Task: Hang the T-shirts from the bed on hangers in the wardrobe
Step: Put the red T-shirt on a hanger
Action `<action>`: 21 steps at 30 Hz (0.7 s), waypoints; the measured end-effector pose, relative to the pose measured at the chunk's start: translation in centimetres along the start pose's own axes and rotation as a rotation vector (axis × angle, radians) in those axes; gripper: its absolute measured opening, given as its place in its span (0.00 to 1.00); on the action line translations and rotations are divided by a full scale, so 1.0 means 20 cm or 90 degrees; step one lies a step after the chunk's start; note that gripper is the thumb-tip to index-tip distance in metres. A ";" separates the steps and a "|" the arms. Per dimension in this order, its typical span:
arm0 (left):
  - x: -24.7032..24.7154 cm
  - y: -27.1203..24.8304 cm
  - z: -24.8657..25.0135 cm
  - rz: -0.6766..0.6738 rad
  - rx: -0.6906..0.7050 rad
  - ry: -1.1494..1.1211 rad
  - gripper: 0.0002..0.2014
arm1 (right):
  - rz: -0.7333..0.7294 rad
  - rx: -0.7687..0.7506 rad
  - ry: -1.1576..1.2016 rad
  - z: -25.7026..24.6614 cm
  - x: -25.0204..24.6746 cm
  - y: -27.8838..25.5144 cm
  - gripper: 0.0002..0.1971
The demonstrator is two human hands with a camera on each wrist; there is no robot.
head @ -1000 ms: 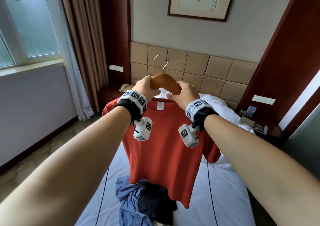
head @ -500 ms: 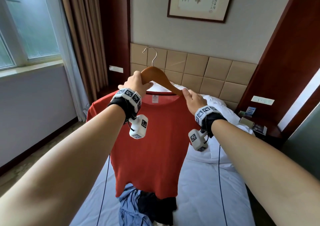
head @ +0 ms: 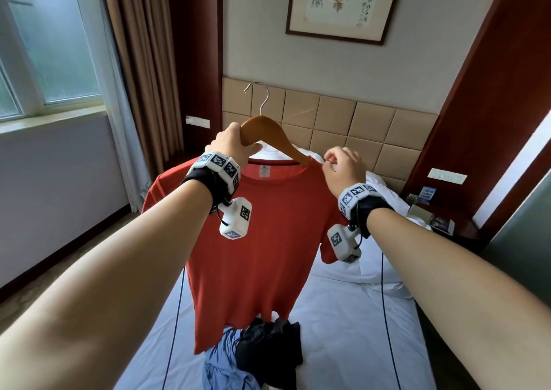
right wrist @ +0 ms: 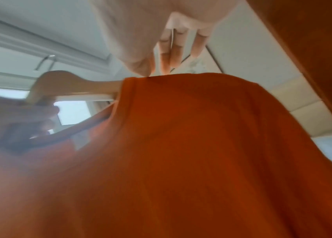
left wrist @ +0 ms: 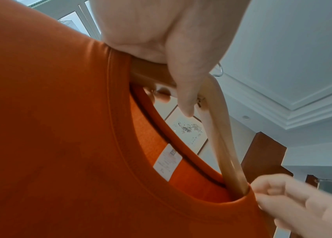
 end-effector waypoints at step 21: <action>0.06 -0.07 0.07 -0.021 0.045 0.117 0.22 | -0.403 -0.164 -0.182 -0.42 0.27 -0.17 0.04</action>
Point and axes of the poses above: each hand's wrist, its own y-axis towards the middle knuckle, its own x-axis out of the palm, z = x × y, the point moved 9 cm from there along y, towards the middle knuckle, and after that the axes turned 1 degree about -y, right-handed, at the moved point
